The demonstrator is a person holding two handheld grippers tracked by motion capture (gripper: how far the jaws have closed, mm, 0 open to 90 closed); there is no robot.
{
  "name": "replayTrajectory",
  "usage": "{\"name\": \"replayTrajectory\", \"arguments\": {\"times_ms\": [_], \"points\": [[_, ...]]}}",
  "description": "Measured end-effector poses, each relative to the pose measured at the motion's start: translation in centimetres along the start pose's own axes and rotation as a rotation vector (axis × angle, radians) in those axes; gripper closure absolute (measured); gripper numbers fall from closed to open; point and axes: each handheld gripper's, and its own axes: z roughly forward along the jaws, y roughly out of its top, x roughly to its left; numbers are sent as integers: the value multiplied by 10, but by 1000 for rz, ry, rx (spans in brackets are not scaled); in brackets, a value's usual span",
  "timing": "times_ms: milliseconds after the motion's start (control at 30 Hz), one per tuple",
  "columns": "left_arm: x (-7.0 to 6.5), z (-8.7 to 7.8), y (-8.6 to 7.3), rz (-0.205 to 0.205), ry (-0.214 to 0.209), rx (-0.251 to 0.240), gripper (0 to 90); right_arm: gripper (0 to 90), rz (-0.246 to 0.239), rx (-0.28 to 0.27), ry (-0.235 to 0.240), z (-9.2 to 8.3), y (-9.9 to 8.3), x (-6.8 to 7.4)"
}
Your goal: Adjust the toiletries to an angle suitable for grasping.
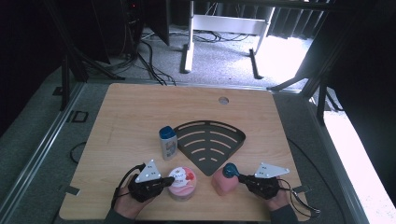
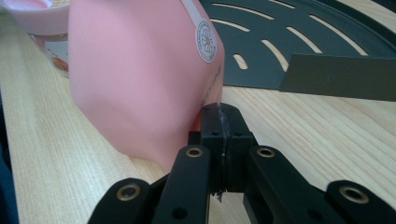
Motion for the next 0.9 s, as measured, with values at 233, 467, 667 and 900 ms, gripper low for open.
{"name": "replayTrajectory", "arguments": {"times_ms": [233, 467, 667, 900], "points": [[0, -5, -4, -1, -12, -6, 896, 896, -21, 10, 29, 6, 2, 7], [0, -8, -5, 14, -6, 3, 898, 896, -35, 12, 49, 9, 5, 13], [2, -12, -5, 22, 14, 10, 898, 896, -39, 5, 86, 14, 6, 20], [11, -12, -18, -11, 97, 107, 898, 895, -58, 9, 95, 18, 10, 28]]}}
